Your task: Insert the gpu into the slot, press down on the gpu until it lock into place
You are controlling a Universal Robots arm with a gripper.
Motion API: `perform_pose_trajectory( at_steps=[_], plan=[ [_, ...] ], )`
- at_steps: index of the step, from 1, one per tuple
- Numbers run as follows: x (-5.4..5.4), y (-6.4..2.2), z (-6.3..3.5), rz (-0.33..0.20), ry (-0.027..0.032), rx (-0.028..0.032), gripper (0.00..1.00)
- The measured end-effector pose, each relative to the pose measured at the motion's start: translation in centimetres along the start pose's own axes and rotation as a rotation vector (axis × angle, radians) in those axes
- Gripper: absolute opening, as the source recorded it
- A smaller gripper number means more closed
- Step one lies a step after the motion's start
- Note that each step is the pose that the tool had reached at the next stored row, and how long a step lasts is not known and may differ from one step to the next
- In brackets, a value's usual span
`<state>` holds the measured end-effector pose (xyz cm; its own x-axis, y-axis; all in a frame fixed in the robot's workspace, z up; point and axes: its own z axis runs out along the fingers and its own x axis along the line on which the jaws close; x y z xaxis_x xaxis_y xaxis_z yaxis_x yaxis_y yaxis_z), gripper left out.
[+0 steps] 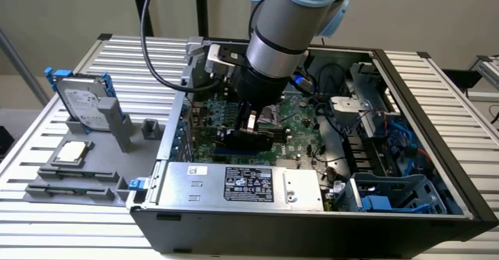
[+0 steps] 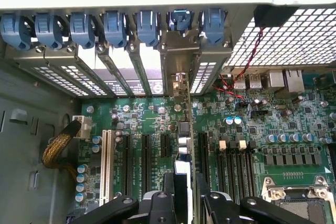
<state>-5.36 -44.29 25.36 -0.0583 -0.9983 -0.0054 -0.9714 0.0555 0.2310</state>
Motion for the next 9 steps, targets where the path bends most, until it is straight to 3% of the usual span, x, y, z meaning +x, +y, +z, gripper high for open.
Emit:
perform_pose_trajectory(
  at_steps=[9],
  plan=[
    [0.0,0.02,0.18,0.0,-0.0001,0.0,0.26]
  ],
)
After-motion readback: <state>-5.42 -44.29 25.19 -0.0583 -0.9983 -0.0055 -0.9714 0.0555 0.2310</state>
